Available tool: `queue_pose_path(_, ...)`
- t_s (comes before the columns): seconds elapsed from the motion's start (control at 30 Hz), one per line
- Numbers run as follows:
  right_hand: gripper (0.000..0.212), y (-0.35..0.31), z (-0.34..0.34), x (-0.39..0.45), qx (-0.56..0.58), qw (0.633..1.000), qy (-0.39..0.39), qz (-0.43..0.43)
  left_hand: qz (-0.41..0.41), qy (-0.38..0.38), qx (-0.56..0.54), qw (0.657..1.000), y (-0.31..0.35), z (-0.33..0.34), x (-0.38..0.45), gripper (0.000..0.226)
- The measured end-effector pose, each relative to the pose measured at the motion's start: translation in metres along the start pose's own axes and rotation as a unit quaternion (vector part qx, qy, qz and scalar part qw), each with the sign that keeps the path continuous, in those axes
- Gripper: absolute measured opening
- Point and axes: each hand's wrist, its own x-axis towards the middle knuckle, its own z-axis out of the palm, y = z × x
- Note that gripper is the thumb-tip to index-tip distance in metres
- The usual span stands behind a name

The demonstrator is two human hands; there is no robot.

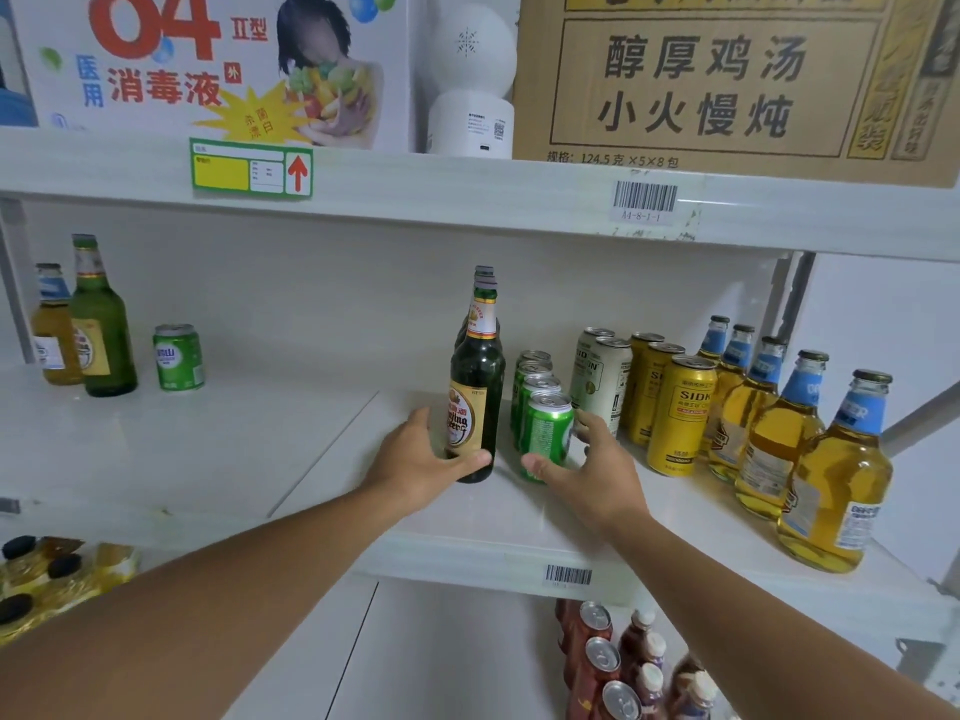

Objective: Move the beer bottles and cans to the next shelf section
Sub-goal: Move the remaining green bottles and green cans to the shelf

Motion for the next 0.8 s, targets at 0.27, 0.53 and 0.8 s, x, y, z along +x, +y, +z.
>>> queue_pose_path(0.27, 0.093, -0.009, -0.03, -0.023, -0.154, 0.985, -0.058, -0.057, 0.05, 0.006, 0.137, 0.989, -0.014, -0.057, -0.032, 0.098)
queue_pose_path(0.53, 0.087, -0.035, -0.019, -0.046, -0.142, 0.966, -0.147, -0.16, 0.018, 0.022, 0.237, 0.971, -0.011, -0.096, -0.077, 0.081)
queue_pose_path(0.8, 0.063, -0.073, 0.03, -0.07, -0.048, 0.961, -0.186, -0.197, -0.06, 0.04, 0.379, 0.923, -0.037, -0.158, -0.14, 0.069)
